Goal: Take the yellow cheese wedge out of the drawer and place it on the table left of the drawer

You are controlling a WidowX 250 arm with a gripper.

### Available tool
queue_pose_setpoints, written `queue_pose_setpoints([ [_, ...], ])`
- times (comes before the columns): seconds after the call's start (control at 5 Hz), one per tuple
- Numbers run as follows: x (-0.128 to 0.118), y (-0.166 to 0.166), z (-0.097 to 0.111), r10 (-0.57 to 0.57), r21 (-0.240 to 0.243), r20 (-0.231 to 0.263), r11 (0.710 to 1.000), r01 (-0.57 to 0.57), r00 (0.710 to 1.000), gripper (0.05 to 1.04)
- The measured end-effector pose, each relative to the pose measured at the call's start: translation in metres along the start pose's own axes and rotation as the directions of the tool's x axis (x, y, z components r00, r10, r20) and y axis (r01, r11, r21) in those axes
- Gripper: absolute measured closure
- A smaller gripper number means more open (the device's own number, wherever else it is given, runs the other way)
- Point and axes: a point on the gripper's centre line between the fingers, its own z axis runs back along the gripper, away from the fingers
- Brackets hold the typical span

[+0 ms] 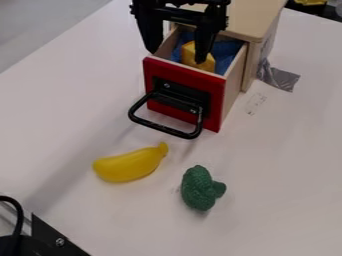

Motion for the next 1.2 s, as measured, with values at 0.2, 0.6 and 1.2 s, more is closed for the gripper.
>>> queue_pose_setpoints([
  [0.2,-0.002,0.000,-0.007,0.002,0.003,-0.027,1.000,-0.002,1.000,0.085],
  [0.6,0.021,-0.005,-0.026,0.104,0.015,-0.028,0.995,-0.103,0.994,0.085],
  [1.2,0.056,-0.012,-0.041,0.258,-0.059,-0.013,0.964,-0.258,0.966,0.085],
])
